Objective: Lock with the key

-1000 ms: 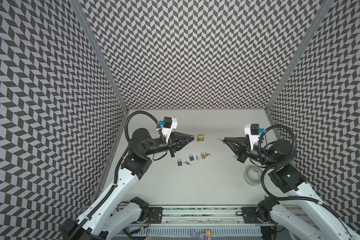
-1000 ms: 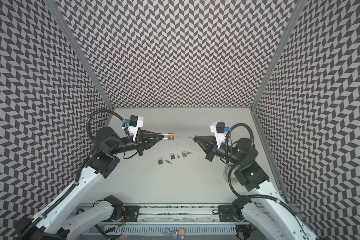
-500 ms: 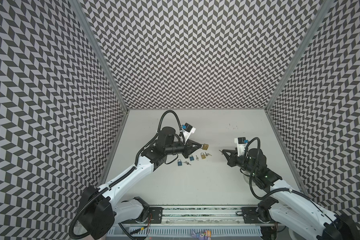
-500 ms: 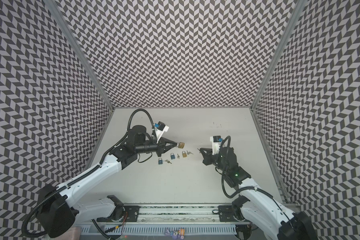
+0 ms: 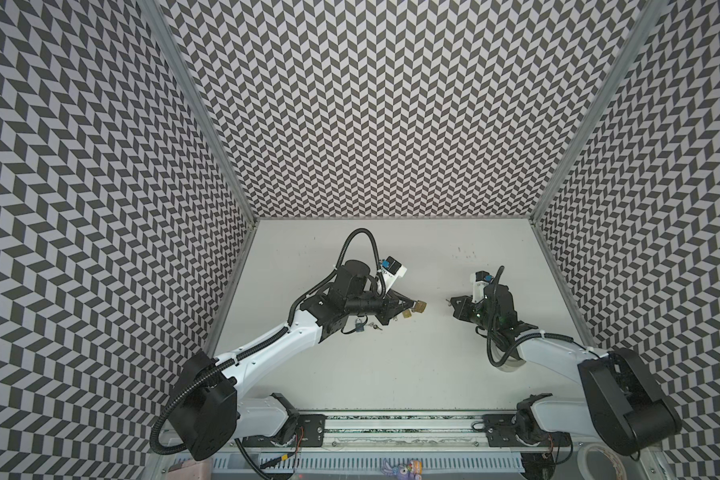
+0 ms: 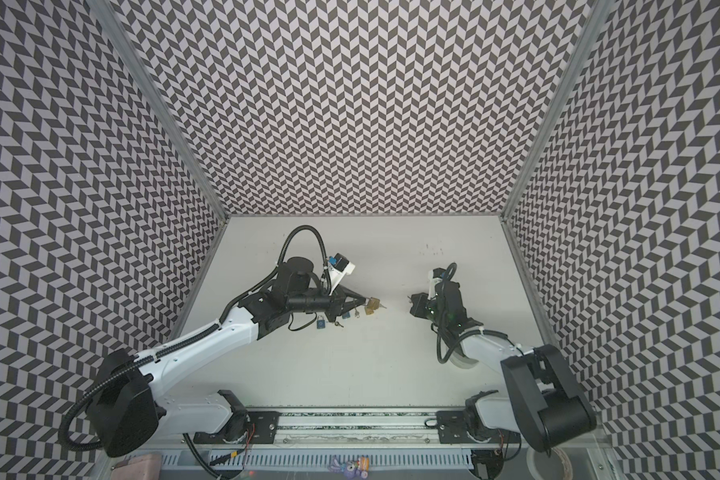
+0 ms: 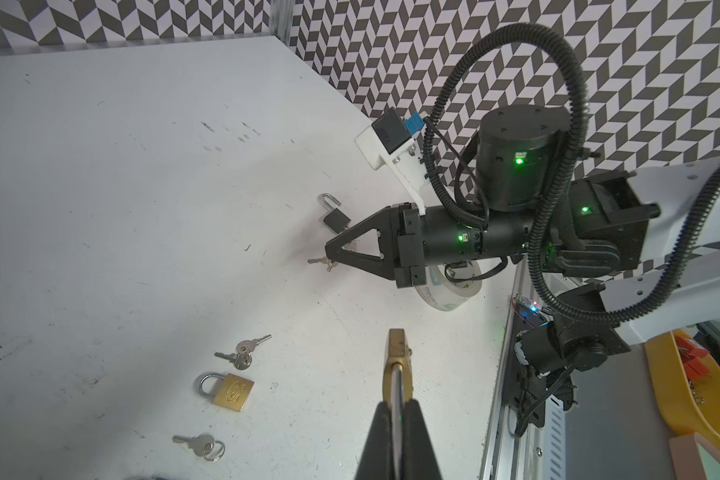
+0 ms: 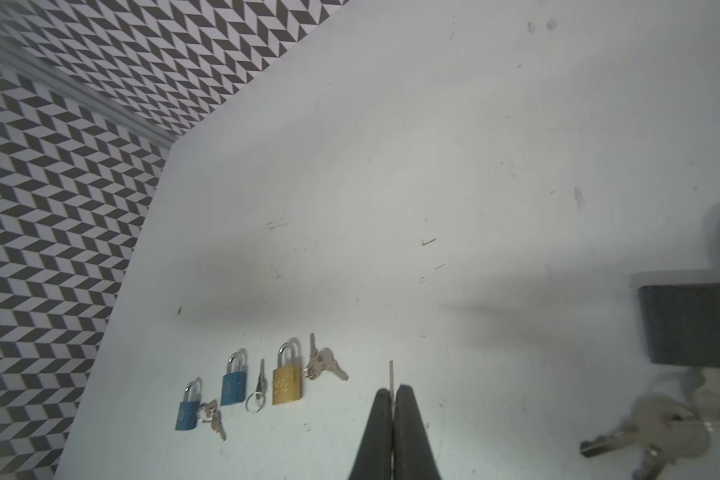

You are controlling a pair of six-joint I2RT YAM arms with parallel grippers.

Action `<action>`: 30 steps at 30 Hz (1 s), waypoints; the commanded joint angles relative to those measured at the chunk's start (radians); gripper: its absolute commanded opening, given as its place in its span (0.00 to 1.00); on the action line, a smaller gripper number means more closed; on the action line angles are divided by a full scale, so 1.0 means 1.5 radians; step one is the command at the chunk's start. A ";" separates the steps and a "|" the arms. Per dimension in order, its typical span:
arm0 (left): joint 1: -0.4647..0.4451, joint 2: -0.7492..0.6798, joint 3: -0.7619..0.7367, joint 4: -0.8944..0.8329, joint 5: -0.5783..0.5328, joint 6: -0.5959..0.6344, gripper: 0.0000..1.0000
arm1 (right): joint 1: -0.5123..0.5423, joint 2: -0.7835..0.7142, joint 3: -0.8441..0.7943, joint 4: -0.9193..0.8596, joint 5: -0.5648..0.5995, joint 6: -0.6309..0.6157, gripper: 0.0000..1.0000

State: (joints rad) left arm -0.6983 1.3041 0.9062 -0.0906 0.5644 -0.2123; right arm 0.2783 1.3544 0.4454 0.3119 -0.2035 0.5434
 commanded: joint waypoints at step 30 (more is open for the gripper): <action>0.041 -0.048 -0.023 0.060 0.097 -0.021 0.00 | -0.075 0.058 0.050 -0.004 0.017 -0.003 0.36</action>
State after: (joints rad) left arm -0.6735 1.2819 0.8917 -0.0750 0.6289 -0.2207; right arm 0.1715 1.5330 0.5320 0.3061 -0.2306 0.5449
